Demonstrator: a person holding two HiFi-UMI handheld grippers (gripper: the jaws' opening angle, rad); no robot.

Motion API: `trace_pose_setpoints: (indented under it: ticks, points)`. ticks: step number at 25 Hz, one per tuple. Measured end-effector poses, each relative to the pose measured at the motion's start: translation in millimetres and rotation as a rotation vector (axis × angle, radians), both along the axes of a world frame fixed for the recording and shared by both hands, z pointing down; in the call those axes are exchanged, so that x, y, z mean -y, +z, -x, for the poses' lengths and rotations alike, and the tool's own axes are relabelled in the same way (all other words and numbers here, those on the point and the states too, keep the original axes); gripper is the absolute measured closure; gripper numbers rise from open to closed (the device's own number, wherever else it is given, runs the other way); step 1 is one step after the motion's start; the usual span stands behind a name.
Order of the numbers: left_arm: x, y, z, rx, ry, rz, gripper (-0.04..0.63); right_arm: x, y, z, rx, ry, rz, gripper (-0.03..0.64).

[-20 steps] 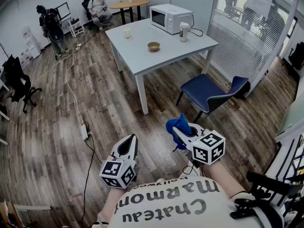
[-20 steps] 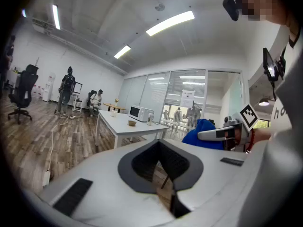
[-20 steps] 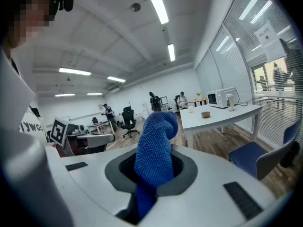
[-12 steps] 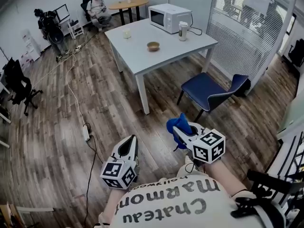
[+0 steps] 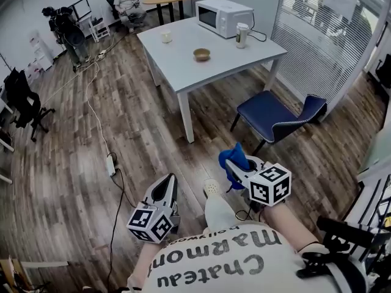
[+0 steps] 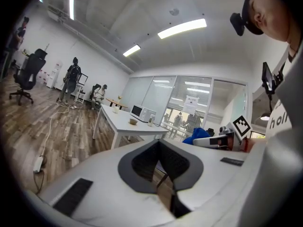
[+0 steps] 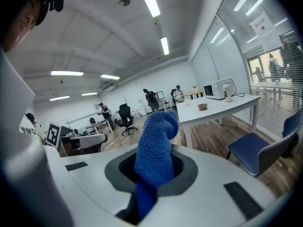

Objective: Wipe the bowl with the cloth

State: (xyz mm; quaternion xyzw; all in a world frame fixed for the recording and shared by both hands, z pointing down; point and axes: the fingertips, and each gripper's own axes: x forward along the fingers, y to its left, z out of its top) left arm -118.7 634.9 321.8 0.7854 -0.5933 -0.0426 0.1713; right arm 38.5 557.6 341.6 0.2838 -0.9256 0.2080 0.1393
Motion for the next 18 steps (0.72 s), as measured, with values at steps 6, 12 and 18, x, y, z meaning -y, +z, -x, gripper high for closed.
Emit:
trace_pose_setpoints:
  ticks: [6,12,18]
  points:
    - [33.4,8.2,19.5,0.034,-0.035,0.063,0.603,40.6,-2.4,27.9,0.011,-0.036,-0.004,0.577]
    - [85.6,-6.4,41.7,0.038,-0.034,0.024,0.601,95.8,-11.3,56.8,0.036,-0.051,-0.033,0.577]
    - [156.0,-20.9,53.7,0.037,-0.028,0.003,0.602,168.4,-25.5,69.2,0.027,-0.042,-0.059,0.577]
